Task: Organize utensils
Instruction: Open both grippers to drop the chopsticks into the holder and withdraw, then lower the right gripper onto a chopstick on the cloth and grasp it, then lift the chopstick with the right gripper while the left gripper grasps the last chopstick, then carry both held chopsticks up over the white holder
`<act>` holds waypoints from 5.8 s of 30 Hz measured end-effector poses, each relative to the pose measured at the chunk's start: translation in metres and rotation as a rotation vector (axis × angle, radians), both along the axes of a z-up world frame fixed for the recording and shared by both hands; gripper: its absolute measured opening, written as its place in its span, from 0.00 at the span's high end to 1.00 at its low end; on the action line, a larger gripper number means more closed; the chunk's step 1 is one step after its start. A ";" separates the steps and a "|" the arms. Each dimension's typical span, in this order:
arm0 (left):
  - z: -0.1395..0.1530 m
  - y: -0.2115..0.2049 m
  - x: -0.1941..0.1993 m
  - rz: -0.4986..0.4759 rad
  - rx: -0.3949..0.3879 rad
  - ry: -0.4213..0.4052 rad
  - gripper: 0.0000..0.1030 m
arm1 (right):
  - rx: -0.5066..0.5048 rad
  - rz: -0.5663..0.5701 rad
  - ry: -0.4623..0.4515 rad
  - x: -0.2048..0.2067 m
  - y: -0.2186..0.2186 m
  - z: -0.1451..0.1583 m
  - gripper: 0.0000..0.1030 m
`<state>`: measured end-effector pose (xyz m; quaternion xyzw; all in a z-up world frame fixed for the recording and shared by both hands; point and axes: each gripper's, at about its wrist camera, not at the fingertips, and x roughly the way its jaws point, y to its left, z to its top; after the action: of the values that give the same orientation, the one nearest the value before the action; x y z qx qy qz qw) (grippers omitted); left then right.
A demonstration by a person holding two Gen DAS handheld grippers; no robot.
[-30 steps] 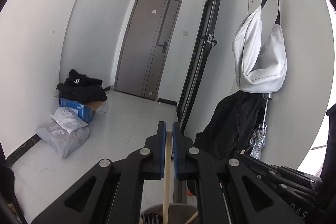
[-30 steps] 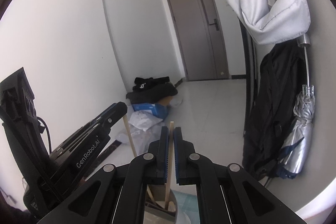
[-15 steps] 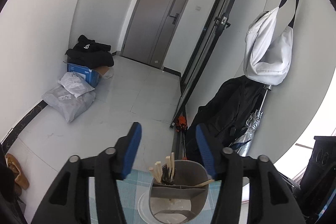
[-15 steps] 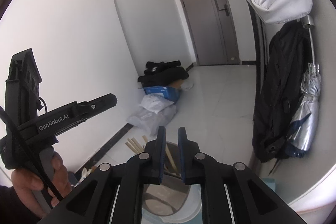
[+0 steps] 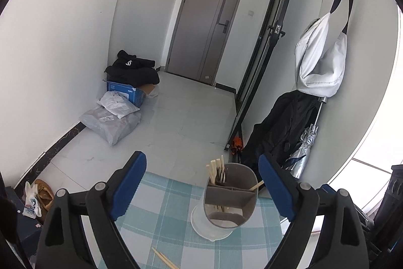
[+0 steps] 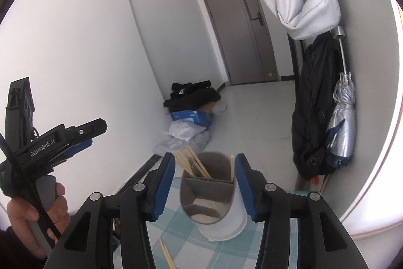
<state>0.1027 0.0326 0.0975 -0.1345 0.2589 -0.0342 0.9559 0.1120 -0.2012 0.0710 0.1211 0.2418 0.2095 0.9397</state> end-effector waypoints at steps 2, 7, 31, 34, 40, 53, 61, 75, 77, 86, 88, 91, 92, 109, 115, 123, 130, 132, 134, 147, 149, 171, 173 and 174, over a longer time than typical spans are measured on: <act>0.000 0.001 -0.011 -0.001 0.006 -0.001 0.10 | 0.004 -0.004 -0.002 -0.012 0.001 0.000 0.43; -0.006 0.003 -0.037 0.014 0.033 -0.008 0.06 | 0.003 -0.005 0.003 -0.039 0.003 -0.007 0.37; -0.089 0.015 -0.083 0.076 0.033 0.099 0.01 | -0.085 0.018 0.127 -0.097 0.030 -0.084 0.17; -0.102 0.018 -0.080 0.086 0.037 0.122 0.01 | -0.110 0.027 0.164 -0.095 0.034 -0.097 0.17; -0.124 0.033 -0.074 0.084 0.006 0.170 0.01 | -0.175 0.027 0.252 -0.084 0.041 -0.125 0.17; -0.139 0.086 -0.052 0.145 -0.159 0.278 0.01 | -0.393 0.187 0.401 -0.031 0.108 -0.163 0.17; -0.137 0.107 -0.051 0.191 -0.207 0.289 0.01 | -0.520 0.287 0.426 -0.003 0.165 -0.191 0.26; -0.142 0.127 -0.047 0.220 -0.273 0.323 0.01 | -0.638 0.407 0.429 -0.005 0.185 -0.202 0.60; -0.141 0.128 -0.046 0.226 -0.273 0.322 0.01 | -0.679 0.440 0.435 -0.008 0.195 -0.207 0.62; -0.145 0.134 -0.045 0.252 -0.300 0.339 0.01 | -0.641 0.554 0.470 -0.001 0.208 -0.209 0.95; -0.145 0.133 -0.045 0.251 -0.303 0.338 0.01 | -0.636 0.560 0.491 -0.002 0.202 -0.209 0.95; -0.145 0.131 -0.045 0.244 -0.298 0.342 0.01 | -0.651 0.534 0.527 -0.004 0.188 -0.208 0.96; -0.145 0.130 -0.045 0.240 -0.298 0.344 0.01 | -0.661 0.519 0.538 -0.006 0.181 -0.208 0.96; -0.157 0.119 -0.043 0.263 -0.186 0.384 0.01 | -0.723 0.502 0.486 -0.007 0.182 -0.207 0.91; -0.179 0.103 -0.034 0.238 -0.156 0.464 0.01 | -0.557 0.452 0.530 0.000 0.151 -0.204 0.96; -0.196 0.056 -0.020 0.168 -0.016 0.556 0.01 | -0.030 0.220 0.577 0.019 0.058 -0.183 0.96; -0.217 0.042 -0.013 0.174 0.005 0.657 0.01 | 0.213 0.139 0.555 0.027 0.006 -0.175 0.96; -0.219 0.036 -0.006 0.166 0.027 0.663 0.03 | 0.220 0.145 0.539 0.027 0.002 -0.172 0.96; -0.222 0.029 -0.001 0.170 0.080 0.677 0.08 | 0.199 0.144 0.520 0.026 0.000 -0.168 0.96; -0.222 -0.010 0.017 0.184 0.144 0.667 0.96 | 0.197 0.138 0.452 0.022 -0.012 -0.151 0.96; -0.223 -0.011 0.022 0.177 0.117 0.668 0.97 | 0.205 0.121 0.440 0.024 -0.020 -0.148 0.96; -0.115 -0.016 -0.026 0.070 -0.051 0.167 0.98 | 0.039 0.083 0.244 -0.014 0.001 -0.121 0.96; -0.113 -0.018 -0.031 0.041 -0.044 0.158 0.98 | 0.027 0.067 0.226 -0.017 0.002 -0.119 0.97; -0.113 -0.018 -0.033 0.032 -0.038 0.160 0.98 | 0.023 0.059 0.220 -0.019 0.002 -0.118 0.97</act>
<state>0.0700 0.0145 -0.0150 -0.1592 0.3315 -0.0129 0.9298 0.0929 -0.1992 -0.0475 0.1468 0.3448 0.2254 0.8993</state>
